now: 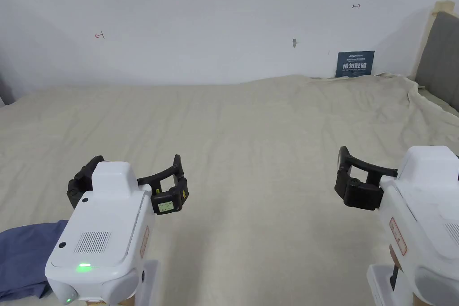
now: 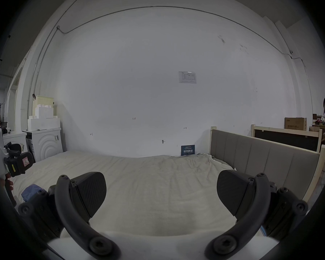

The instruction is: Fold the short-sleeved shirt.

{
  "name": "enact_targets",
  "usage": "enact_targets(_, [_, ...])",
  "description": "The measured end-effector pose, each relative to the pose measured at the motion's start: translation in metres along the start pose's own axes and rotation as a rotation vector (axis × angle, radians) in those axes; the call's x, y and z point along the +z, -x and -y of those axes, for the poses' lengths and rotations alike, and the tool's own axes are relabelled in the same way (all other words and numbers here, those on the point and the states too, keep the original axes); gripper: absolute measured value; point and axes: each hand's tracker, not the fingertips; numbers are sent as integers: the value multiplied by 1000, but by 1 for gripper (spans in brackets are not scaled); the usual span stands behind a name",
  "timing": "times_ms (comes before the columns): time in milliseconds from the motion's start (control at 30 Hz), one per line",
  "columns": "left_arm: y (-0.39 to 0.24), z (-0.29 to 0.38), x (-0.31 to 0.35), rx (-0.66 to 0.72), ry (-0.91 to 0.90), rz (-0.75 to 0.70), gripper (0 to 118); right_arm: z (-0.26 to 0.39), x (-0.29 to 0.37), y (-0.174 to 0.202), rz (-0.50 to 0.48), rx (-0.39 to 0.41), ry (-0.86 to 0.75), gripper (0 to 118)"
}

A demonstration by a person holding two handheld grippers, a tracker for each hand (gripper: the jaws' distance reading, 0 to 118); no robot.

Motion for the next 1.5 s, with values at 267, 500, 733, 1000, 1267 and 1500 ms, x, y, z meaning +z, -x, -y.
enact_targets(267, [0, -1, 0, 6, -1, 5, 118, -5, -3, 3, 8, -31, 37, 116])
enact_targets(500, [3, -2, 0, 10, -2, 11, 118, -16, -11, 12, 268, -174, 265, 116])
enact_targets(733, [6, -4, -1, 22, -6, 9, 118, -26, -18, 1, 230, -349, 430, 116])
enact_targets(1000, [6, -5, -1, 26, -8, 8, 118, -26, -18, 14, 196, -214, 407, 116])
enact_targets(1267, [7, -6, 0, 29, -12, 7, 118, -25, -23, 12, 219, -198, 389, 116])
enact_targets(1500, [6, -7, -1, 28, -18, 7, 118, -9, -22, 10, 182, -149, 228, 116])
